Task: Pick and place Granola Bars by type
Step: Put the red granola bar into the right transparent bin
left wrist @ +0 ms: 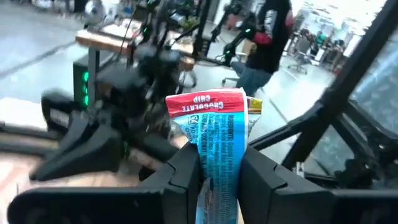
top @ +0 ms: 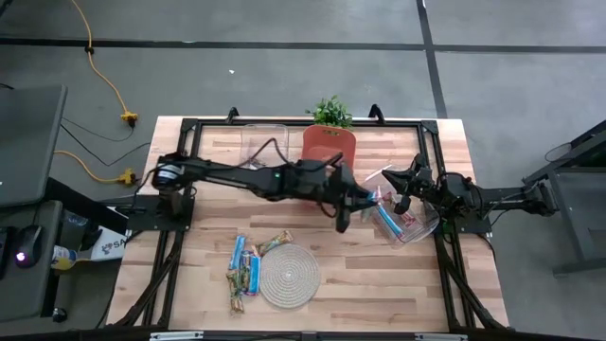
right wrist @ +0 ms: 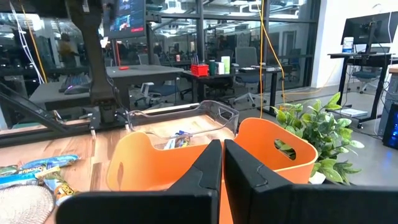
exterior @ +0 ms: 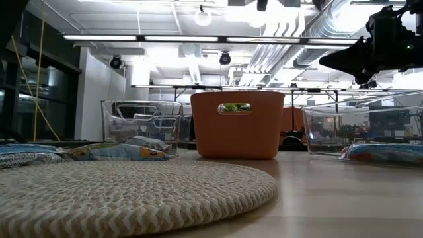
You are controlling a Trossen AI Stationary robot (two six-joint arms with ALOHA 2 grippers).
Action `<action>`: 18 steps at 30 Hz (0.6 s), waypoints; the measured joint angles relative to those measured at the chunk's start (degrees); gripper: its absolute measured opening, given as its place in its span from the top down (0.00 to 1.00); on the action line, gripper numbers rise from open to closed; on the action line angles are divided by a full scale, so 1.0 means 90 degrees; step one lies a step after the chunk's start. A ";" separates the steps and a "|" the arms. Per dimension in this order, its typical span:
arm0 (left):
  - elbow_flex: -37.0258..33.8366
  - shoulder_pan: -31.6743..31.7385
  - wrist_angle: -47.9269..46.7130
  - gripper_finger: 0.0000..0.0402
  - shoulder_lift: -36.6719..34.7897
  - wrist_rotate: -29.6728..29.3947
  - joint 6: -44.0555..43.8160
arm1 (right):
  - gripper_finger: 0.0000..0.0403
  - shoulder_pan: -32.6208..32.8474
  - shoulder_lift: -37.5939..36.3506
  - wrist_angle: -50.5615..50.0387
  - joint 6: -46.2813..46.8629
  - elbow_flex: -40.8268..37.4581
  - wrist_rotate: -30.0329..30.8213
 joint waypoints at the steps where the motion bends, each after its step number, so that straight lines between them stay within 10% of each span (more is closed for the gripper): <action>1: -0.0005 0.0043 0.0118 0.80 0.0109 0.0000 -0.0110 | 1.00 -0.0002 -0.0002 -0.0002 0.0000 0.0000 -0.0001; 18: -0.0002 0.0790 0.1271 0.80 0.1198 -0.1114 -0.1089 | 1.00 0.0000 0.0000 -0.0043 0.0000 0.0000 0.0001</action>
